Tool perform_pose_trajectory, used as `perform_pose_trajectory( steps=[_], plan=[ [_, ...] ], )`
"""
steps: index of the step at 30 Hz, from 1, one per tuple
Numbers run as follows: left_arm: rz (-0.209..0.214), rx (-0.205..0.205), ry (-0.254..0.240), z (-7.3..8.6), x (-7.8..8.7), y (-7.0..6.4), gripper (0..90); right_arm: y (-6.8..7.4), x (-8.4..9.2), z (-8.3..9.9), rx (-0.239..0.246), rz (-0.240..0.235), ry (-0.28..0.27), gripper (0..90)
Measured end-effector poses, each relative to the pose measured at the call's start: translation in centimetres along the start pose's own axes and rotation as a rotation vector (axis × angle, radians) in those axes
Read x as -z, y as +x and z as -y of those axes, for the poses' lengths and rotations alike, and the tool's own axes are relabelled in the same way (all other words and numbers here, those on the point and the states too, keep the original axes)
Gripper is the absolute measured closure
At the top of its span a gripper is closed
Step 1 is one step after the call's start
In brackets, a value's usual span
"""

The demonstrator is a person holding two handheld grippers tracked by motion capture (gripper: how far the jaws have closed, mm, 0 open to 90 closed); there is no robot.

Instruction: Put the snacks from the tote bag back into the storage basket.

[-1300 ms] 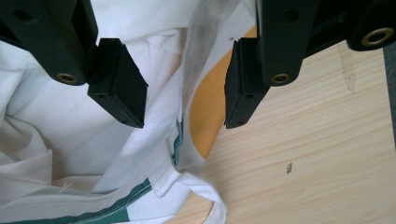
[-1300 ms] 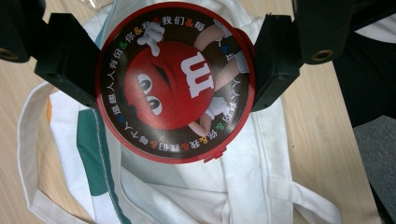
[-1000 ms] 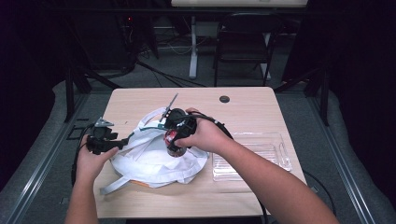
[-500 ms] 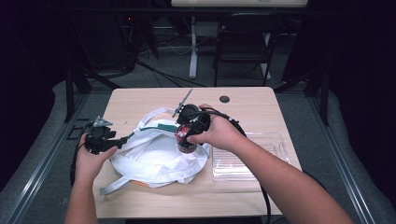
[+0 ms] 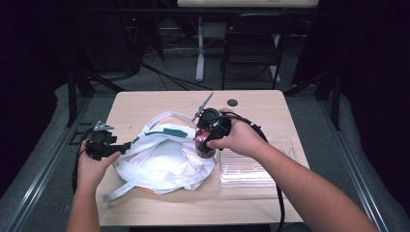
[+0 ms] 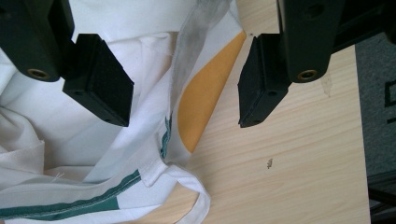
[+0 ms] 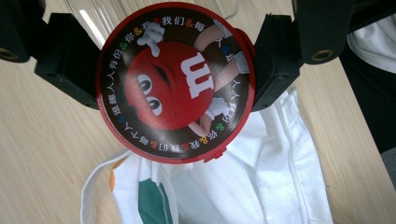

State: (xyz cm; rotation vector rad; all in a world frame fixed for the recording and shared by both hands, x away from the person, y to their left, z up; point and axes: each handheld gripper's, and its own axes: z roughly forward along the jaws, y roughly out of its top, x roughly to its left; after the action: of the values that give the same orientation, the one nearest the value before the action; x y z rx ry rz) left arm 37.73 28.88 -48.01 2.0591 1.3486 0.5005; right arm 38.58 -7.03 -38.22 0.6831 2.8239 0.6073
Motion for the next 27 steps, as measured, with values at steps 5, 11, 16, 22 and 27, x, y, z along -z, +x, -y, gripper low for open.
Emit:
perform_pose_trajectory(
  steps=[5, 11, 16, 22, 27],
  plan=[
    [0.003, 0.000, -0.001, 0.1, 0.3, -0.3, 36.2, -0.6, 0.3, 0.9, -0.010, 0.003, 0.002, 25.1],
    [-0.004, 0.001, 0.002, 0.4, 0.6, -0.6, 36.2, -1.5, 0.7, 2.3, -0.037, 0.012, -0.003, 25.1],
    [-0.018, -0.003, 0.010, 0.8, 0.8, -0.8, 36.3, -2.2, 1.4, 3.2, -0.049, 0.035, -0.004, 25.1],
    [-0.022, -0.003, 0.013, 0.9, 1.0, -0.9, 36.4, -2.9, 2.0, 3.6, -0.056, 0.048, -0.016, 25.1],
    [-0.024, -0.002, 0.016, 1.1, 1.1, -0.9, 36.4, -3.2, 2.2, 4.0, -0.051, 0.061, -0.011, 25.1]
  ],
)
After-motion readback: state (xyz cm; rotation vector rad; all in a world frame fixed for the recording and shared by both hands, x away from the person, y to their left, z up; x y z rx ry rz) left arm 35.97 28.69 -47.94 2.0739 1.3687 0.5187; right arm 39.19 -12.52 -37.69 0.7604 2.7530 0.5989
